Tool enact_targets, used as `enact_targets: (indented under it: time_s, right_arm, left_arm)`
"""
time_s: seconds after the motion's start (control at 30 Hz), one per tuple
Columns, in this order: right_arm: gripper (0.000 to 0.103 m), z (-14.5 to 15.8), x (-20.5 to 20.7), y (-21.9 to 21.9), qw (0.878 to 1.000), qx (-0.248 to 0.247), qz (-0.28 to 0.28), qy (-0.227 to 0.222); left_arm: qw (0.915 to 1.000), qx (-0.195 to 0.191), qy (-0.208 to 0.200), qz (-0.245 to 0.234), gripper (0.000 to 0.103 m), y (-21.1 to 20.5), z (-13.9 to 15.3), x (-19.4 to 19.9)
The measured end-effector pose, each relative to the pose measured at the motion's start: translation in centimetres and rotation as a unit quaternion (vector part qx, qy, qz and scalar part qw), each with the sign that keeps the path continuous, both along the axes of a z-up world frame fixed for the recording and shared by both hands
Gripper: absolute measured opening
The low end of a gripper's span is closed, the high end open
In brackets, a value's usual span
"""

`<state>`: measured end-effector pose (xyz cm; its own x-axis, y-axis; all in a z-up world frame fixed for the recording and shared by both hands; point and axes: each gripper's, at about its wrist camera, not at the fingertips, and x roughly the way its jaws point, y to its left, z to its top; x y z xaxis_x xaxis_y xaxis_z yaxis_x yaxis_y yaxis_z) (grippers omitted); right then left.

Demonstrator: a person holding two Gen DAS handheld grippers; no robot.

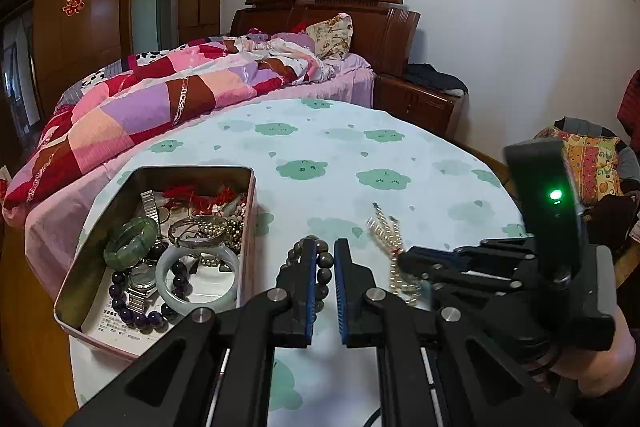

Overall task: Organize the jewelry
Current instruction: 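Carry the bead bracelet and pearl necklace into the tin while opening both grippers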

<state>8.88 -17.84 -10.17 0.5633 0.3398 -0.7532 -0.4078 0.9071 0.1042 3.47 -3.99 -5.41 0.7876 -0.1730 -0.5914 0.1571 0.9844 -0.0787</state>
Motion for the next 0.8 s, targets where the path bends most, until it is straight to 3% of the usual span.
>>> enact_targets:
  time_s: [0.33,0.8]
  right_arm:
    - [0.008,3.0,-1.5,-0.6,0.998,0.013,-0.002,-0.059]
    - [0.008,6.6,-2.3,0.4,0.994,0.032,0.018,-0.105]
  left_arm:
    - [0.9993,0.015,-0.034,0.003,0.008,-0.3,2.2,-1.4]
    - [0.9981,0.014,-0.051,0.032,0.008,1.8,4.3,-2.2]
